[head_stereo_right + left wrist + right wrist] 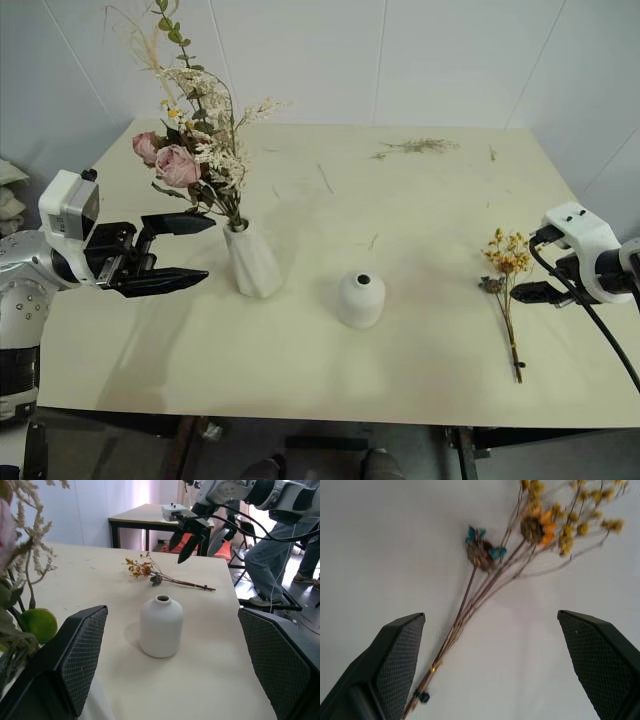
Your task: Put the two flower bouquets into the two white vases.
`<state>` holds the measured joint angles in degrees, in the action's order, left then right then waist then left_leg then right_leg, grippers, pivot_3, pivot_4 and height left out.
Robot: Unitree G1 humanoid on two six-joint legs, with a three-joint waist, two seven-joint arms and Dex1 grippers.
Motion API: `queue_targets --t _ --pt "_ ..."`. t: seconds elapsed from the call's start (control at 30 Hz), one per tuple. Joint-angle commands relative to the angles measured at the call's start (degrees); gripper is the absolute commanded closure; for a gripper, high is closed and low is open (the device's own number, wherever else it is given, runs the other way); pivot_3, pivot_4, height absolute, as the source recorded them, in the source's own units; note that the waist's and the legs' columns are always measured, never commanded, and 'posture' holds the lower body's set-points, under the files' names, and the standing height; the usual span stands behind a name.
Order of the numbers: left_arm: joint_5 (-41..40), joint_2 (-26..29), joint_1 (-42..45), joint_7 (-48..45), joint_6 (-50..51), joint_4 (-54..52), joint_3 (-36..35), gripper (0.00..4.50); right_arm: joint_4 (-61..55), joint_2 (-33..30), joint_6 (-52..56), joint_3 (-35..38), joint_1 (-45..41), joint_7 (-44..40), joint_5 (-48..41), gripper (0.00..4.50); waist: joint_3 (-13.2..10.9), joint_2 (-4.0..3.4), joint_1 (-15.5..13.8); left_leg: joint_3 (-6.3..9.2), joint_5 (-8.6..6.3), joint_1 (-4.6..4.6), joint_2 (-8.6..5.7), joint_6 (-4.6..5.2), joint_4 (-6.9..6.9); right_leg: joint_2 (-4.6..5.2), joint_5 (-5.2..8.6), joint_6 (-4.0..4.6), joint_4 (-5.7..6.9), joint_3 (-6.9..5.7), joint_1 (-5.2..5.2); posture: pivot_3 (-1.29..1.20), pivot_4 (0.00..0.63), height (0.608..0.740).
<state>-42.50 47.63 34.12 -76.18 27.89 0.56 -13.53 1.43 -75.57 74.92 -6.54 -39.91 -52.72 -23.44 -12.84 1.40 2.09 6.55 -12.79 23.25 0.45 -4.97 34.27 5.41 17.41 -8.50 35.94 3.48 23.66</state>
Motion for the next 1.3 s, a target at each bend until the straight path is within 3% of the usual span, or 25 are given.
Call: queue_targets --t 0.03,0.5,0.6,0.93,1.0,1.13,1.23,1.3 --pt "-0.66 -0.25 -1.65 0.19 -0.83 -2.55 -1.34 0.04 1.2 0.1 3.11 -1.53 -0.54 -0.69 0.15 0.0 0.01 -0.01 0.01 0.0 0.0 -0.01 0.0 0.0 0.0 0.0 0.0 0.0 0.02 0.01 0.0 0.0 0.15 0.74" --pt "-4.05 1.1 -9.58 3.44 1.55 -10.44 -6.1 0.04 15.47 11.5 0.7 -10.32 -6.45 0.02 5.2 0.0 0.01 0.0 -0.23 -0.04 0.0 -0.01 0.04 -0.01 0.03 -0.03 -0.01 0.0 0.0 0.04 -0.01 0.0 0.15 0.74" --pt "-4.53 1.52 -10.68 4.01 1.94 -11.62 -6.98 0.0 17.72 12.82 -1.5 -12.58 -6.96 -1.09 6.98 0.62 0.05 0.06 -0.19 -0.04 0.0 -0.04 0.05 -0.01 0.07 -0.05 -0.01 0.0 0.02 0.03 -0.05 0.0 0.15 0.74" --pt "-4.31 1.79 -9.72 4.54 1.67 -11.18 -7.0 0.0 19.86 16.55 -2.13 -10.81 -7.97 -1.87 8.93 3.97 0.11 0.17 0.34 -0.04 -0.01 -0.08 0.28 -0.01 0.34 -0.31 -0.18 0.11 0.03 0.03 -0.16 0.0 0.15 0.74" --pt "-3.91 1.67 -8.64 4.42 1.46 -10.46 -6.29 0.0 20.13 16.76 -2.07 -9.35 -7.72 -1.78 8.73 4.47 0.12 0.18 0.44 -0.03 -0.01 -0.08 0.39 -0.02 0.38 -0.43 -0.23 0.18 0.02 0.04 -0.16 0.0 0.15 0.74" --pt "-3.28 1.46 -6.98 3.93 1.1 -9.09 -5.25 0.0 19.68 17.49 -4.27 -4.63 -6.97 -2.66 7.07 4.47 0.12 0.18 0.72 -0.03 0.01 -0.09 0.46 -0.05 0.45 -0.55 -0.34 0.23 0.03 0.1 -0.17 0.0 0.15 0.74" --pt "-2.54 1.28 -5.89 3.36 0.47 -7.49 -4.46 0.0 15.16 20.79 -11.64 6.69 -5.7 -3.44 1.39 4.47 0.1 0.15 1.09 -0.04 0.02 -0.08 0.47 -0.06 0.45 -0.56 -0.37 0.19 0.03 0.14 -0.16 0.0 0.15 0.74" --pt "-2.02 1.15 -5.1 3.03 -0.2 -5.92 -4.11 0.0 10.81 26.27 -20.45 16.67 -4.59 -3.39 -4.21 4.47 0.07 0.1 1.3 -0.06 0.02 -0.09 0.5 -0.06 0.44 -0.63 -0.4 0.15 0.04 0.19 -0.15 0.0 0.15 0.74"
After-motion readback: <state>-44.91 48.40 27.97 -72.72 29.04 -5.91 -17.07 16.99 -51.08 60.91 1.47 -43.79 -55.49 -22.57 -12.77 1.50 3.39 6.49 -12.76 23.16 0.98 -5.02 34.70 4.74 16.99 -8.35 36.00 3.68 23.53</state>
